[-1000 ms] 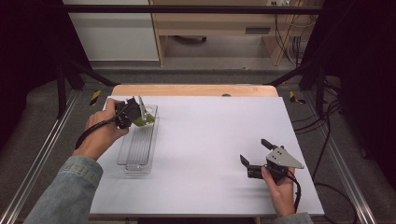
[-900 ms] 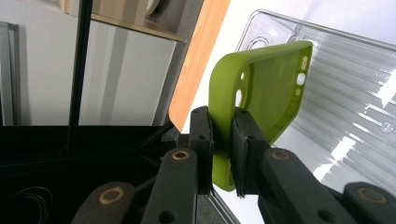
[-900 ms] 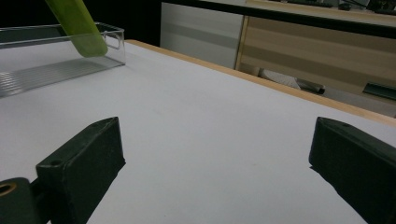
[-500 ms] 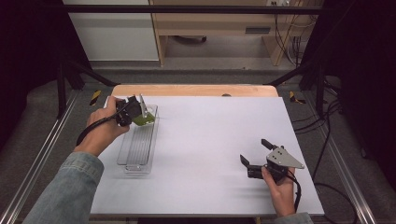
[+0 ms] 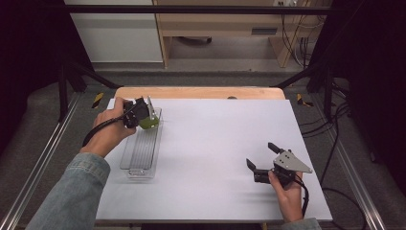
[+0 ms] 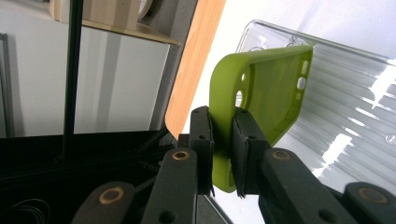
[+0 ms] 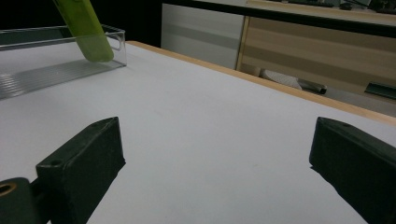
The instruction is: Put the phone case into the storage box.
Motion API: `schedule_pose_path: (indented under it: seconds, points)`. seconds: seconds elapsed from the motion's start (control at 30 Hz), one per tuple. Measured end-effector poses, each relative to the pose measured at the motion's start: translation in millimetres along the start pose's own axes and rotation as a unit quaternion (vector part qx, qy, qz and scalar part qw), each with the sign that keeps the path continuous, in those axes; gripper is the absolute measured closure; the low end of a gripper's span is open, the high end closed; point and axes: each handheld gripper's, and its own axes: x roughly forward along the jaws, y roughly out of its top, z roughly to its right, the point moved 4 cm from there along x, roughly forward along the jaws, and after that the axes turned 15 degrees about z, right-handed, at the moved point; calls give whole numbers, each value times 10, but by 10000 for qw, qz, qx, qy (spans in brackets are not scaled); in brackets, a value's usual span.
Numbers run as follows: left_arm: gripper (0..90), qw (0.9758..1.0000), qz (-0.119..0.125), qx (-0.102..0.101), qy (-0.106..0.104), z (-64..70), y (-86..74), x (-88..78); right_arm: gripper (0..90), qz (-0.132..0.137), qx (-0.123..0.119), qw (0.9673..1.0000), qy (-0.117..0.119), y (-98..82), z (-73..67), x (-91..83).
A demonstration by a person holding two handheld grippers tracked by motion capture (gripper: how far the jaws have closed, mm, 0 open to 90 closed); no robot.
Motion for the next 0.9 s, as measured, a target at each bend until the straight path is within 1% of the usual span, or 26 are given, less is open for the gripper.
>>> schedule_pose_path:
  seconds: [0.03, 0.17, 0.47, 0.6, 0.77, 0.9]
  points:
    - [798, 10000, -3, 29, -9, 0, 5, 5, 33, 3, 5, 10000, -4, 1, 3, -1]
    - [797, 10000, 12, 25, -3, -9, 15, 19, 33, -1, 6, 10000, -2, -1, 6, -1]
    - [794, 9999, 114, -60, 5, -53, 17, 60, 33, -11, 7, 10000, 10, -6, 6, 3]
    - [794, 9999, 165, -46, 18, -62, 23, 77, 33, -19, -10, 10000, 15, -10, 2, 8]
    - [793, 9997, 227, 48, 25, -64, 43, 99, 33, -31, -4, 10000, 15, -14, 1, 10]
    - [792, 9996, 260, 35, 40, -64, 61, 116, 33, -45, -12, 10000, 29, -18, -7, 13]
